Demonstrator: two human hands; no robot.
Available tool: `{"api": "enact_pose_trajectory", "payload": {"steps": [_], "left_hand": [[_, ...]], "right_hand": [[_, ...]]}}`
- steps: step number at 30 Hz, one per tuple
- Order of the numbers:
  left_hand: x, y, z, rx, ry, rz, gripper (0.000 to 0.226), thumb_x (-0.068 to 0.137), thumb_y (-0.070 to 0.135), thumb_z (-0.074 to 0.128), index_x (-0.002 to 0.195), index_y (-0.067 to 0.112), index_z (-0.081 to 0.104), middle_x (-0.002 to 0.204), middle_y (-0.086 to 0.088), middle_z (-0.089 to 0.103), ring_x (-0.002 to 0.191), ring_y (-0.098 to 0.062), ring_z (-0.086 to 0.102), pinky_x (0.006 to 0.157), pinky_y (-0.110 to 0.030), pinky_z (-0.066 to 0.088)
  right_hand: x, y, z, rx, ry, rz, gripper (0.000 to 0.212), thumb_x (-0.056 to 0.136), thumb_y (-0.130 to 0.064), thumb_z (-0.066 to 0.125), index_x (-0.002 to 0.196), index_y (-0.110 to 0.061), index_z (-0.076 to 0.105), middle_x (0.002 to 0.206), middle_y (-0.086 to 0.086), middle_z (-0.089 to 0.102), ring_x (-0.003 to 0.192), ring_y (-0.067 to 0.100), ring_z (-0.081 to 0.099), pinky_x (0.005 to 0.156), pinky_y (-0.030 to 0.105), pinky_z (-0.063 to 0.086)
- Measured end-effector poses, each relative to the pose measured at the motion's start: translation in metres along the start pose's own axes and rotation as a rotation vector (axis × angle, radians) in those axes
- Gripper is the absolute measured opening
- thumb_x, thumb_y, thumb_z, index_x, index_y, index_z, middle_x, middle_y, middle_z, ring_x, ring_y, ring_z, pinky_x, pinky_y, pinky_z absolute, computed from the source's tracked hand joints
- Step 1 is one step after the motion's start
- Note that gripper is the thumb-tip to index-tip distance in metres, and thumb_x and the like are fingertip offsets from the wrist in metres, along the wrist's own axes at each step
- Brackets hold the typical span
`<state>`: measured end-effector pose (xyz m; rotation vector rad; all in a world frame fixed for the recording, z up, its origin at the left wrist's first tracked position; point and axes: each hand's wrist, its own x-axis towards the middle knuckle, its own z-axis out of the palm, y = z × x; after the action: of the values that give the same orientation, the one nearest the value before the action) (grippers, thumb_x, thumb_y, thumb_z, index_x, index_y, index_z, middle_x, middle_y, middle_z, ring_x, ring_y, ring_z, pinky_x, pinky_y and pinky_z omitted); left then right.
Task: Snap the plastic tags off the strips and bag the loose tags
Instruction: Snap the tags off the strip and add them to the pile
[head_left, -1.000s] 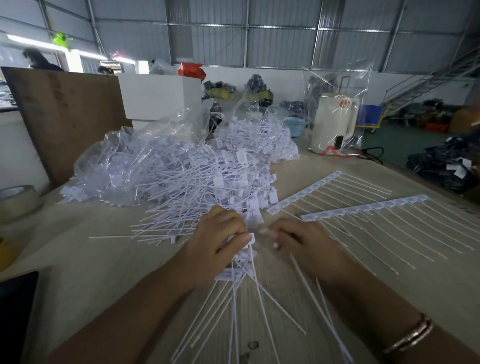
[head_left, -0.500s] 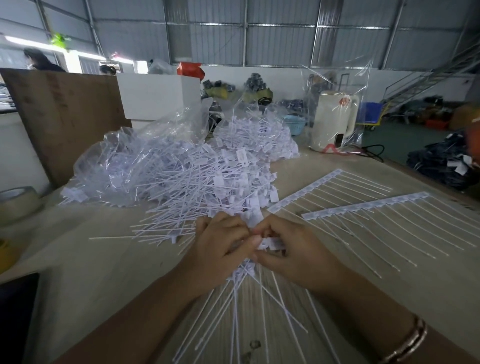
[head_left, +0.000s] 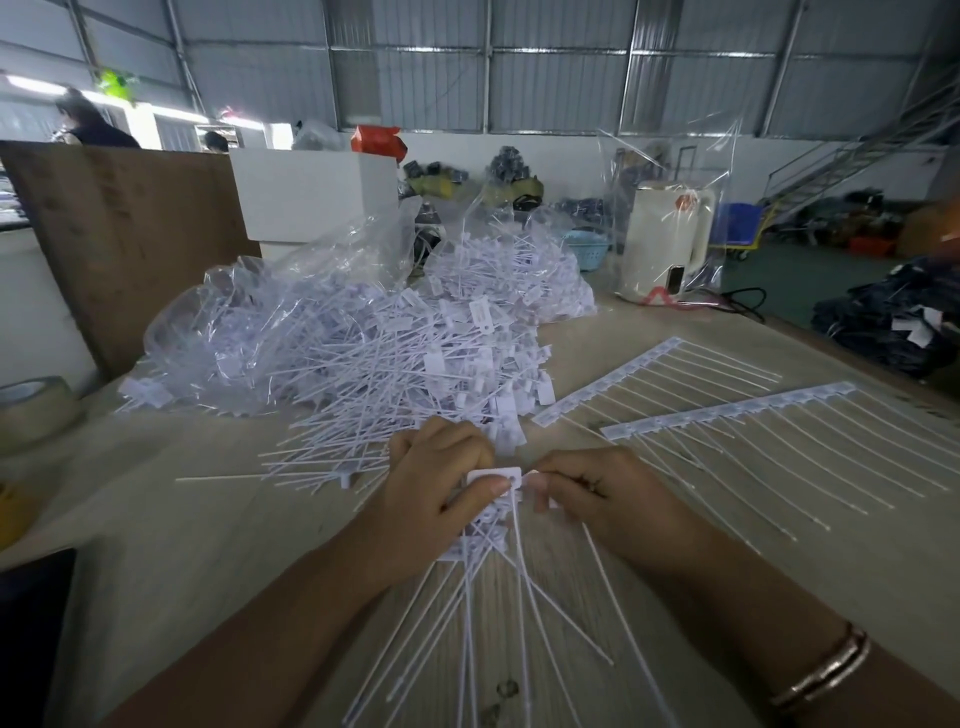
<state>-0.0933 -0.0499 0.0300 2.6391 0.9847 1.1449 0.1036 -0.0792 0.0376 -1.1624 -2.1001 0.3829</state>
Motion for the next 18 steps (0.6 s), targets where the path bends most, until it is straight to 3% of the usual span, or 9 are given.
{"api": "enact_pose_trajectory", "payload": {"steps": [3, 6, 9, 11, 13, 15, 18], "left_hand": [[0.003, -0.005, -0.005, -0.097, 0.021, 0.041, 0.036, 0.088, 0.036, 0.040, 0.071, 0.009, 0.056, 0.077, 0.009, 0.055, 0.079, -0.010, 0.047, 0.076, -0.044, 0.037], [0.000, -0.019, -0.015, -0.083, 0.063, 0.049, 0.035, 0.090, 0.032, 0.040, 0.068, 0.009, 0.056, 0.073, 0.008, 0.054, 0.073, -0.008, 0.047, 0.072, -0.041, 0.035], [-0.005, -0.022, -0.015, 0.205, 0.089, 0.012, 0.033, 0.088, 0.044, 0.039, 0.070, 0.025, 0.059, 0.079, 0.019, 0.054, 0.083, -0.003, 0.045, 0.076, -0.034, 0.022], [-0.002, -0.014, -0.010, 0.352, 0.071, -0.026, 0.036, 0.086, 0.052, 0.039, 0.078, 0.028, 0.065, 0.087, 0.017, 0.058, 0.090, -0.007, 0.048, 0.078, -0.031, 0.019], [0.005, -0.003, -0.009, 0.439, 0.082, -0.068, 0.039, 0.084, 0.053, 0.039, 0.088, 0.026, 0.067, 0.093, 0.010, 0.061, 0.091, -0.013, 0.054, 0.079, -0.031, 0.022], [0.008, 0.006, -0.015, 0.395, 0.123, -0.072, 0.037, 0.087, 0.048, 0.038, 0.085, 0.021, 0.063, 0.086, 0.005, 0.060, 0.081, -0.017, 0.055, 0.075, -0.033, 0.034], [0.001, 0.012, -0.032, 0.177, 0.163, -0.160, 0.046, 0.090, 0.055, 0.030, 0.062, 0.023, 0.048, 0.057, 0.006, 0.049, 0.052, -0.014, 0.048, 0.052, -0.034, 0.042]], "right_hand": [[0.000, 0.005, -0.010, 0.159, 0.101, 0.120, 0.020, 0.092, -0.020, 0.054, 0.079, -0.024, 0.069, 0.068, -0.009, 0.062, 0.053, 0.003, 0.052, 0.054, 0.016, 0.042], [-0.006, 0.017, -0.037, 0.165, 0.295, 0.193, 0.020, 0.092, -0.020, 0.053, 0.089, -0.033, 0.068, 0.074, -0.014, 0.064, 0.055, 0.007, 0.054, 0.057, 0.027, 0.048], [-0.011, 0.012, -0.026, 0.208, 0.191, 0.235, 0.012, 0.084, -0.044, 0.057, 0.088, -0.041, 0.068, 0.086, -0.020, 0.067, 0.065, 0.002, 0.060, 0.057, 0.018, 0.049], [-0.004, 0.002, -0.004, 0.165, 0.106, 0.221, 0.032, 0.074, -0.059, 0.055, 0.094, -0.038, 0.069, 0.089, -0.015, 0.069, 0.072, 0.006, 0.063, 0.062, 0.019, 0.053], [0.006, -0.003, 0.013, 0.012, 0.046, 0.110, 0.040, 0.081, -0.054, 0.052, 0.107, -0.028, 0.069, 0.091, -0.010, 0.070, 0.070, 0.004, 0.061, 0.068, 0.027, 0.052], [0.010, -0.005, 0.016, -0.088, 0.046, 0.058, 0.041, 0.090, -0.050, 0.042, 0.114, -0.027, 0.066, 0.095, -0.007, 0.069, 0.073, 0.003, 0.060, 0.070, 0.028, 0.049], [0.003, -0.003, 0.001, 0.001, 0.217, 0.192, 0.045, 0.091, -0.055, 0.037, 0.085, -0.024, 0.070, 0.080, -0.008, 0.067, 0.074, 0.009, 0.061, 0.069, 0.033, 0.049]]}}
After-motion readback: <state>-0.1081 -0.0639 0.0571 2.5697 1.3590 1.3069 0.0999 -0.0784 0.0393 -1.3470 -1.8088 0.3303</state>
